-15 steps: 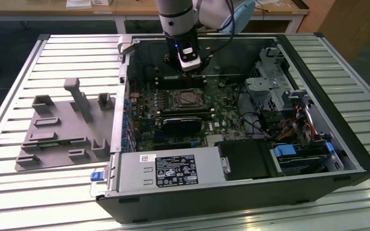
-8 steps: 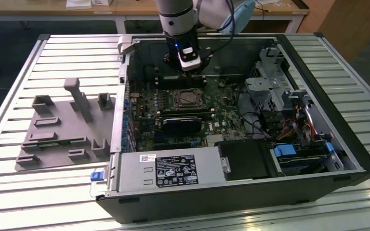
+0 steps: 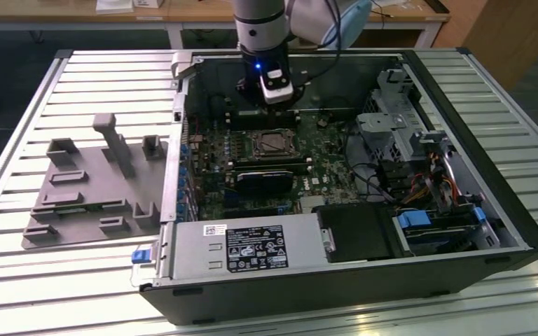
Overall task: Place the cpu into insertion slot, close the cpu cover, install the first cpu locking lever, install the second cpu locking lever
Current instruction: 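Install the first cpu locking lever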
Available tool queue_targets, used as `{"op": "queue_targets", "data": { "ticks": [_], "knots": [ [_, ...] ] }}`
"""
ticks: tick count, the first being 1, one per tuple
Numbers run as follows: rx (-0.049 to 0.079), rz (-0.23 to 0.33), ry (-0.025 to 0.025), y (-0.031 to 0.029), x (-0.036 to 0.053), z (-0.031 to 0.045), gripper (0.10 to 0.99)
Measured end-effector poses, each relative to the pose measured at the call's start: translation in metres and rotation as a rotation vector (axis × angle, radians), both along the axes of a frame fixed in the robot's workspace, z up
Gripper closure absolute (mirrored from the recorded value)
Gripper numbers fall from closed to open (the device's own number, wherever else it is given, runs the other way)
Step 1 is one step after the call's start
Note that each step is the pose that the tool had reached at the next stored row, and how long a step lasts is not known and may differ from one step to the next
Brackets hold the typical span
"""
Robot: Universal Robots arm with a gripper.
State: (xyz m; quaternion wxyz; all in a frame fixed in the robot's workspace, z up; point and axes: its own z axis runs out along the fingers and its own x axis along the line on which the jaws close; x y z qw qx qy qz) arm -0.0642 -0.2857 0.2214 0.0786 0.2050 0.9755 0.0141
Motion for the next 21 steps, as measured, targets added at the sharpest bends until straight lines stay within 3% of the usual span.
{"op": "queue_targets", "data": {
  "ticks": [8,11,12,13,15,21],
  "knots": [
    [-0.013,-0.001,0.0152,-0.0125,0.0001,-0.0001,0.984],
    [-0.017,-0.002,0.0220,-0.0225,0.0001,-0.0002,0.984],
    [-0.018,-0.001,0.0264,-0.0273,0.0001,-0.0005,0.984],
    [-0.022,-0.001,0.0360,-0.0303,0.0001,-0.0010,0.984],
    [-0.026,-0.001,0.0448,-0.0326,0.0001,-0.0016,0.984],
    [-0.027,0.001,0.0452,-0.0331,0.0004,-0.0016,0.984]
  ]
}}
